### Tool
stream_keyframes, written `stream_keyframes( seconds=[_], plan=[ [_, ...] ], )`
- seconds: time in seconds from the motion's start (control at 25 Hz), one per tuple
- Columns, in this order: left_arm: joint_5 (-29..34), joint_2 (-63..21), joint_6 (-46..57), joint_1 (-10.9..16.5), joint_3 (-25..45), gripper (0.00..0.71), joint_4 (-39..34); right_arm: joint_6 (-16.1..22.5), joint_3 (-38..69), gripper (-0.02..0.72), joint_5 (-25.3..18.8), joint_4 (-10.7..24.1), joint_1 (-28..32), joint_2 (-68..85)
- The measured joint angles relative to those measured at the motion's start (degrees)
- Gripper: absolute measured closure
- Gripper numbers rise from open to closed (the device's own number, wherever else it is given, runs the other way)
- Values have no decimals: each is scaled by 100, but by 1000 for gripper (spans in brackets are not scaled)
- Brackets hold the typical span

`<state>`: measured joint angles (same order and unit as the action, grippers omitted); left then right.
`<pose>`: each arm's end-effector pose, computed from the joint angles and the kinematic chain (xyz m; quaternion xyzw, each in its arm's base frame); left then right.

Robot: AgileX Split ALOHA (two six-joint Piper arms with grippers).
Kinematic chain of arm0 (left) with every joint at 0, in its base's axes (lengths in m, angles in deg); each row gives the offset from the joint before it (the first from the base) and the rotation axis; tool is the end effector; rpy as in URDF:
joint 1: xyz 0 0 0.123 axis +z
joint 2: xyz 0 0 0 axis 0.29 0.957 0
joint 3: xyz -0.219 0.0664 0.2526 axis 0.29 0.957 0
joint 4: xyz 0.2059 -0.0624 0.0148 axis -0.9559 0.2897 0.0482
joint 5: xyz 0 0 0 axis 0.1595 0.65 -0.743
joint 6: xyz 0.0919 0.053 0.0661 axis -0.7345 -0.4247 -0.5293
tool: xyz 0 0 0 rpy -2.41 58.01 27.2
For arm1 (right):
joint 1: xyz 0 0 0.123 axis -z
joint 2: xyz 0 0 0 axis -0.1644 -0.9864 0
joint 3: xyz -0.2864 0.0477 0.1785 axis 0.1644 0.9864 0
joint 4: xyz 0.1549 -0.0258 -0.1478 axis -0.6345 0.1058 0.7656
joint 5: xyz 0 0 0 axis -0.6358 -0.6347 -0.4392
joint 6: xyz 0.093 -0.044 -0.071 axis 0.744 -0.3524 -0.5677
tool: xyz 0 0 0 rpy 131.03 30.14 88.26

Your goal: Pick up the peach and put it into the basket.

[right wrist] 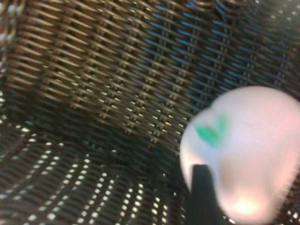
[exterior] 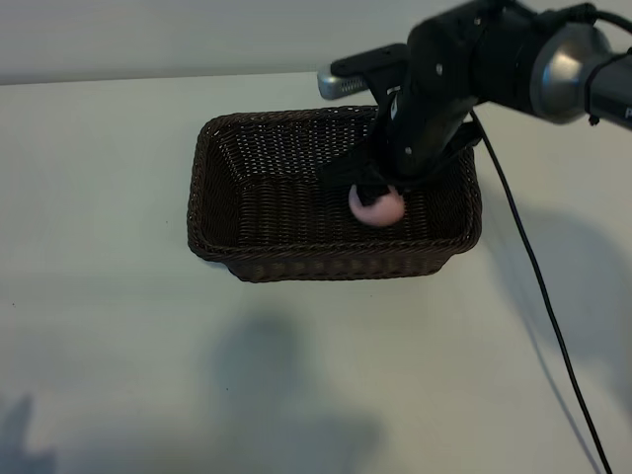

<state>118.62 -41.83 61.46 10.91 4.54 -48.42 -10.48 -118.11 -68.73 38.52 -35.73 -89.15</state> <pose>-0.0658 0.0076 0.2425 0.0305 0.8553 -0.0320 0.5163 0.3778 0.1948 0.2451 -0.1219 0.9774 0.0847 0.1507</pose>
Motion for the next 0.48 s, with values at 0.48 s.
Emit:
stream_keyframes(
  seconds=[0.48],
  plan=[
    [0,0,0,0,0,115,0,86,-939,100,-1562,1204,0,5]
  ],
)
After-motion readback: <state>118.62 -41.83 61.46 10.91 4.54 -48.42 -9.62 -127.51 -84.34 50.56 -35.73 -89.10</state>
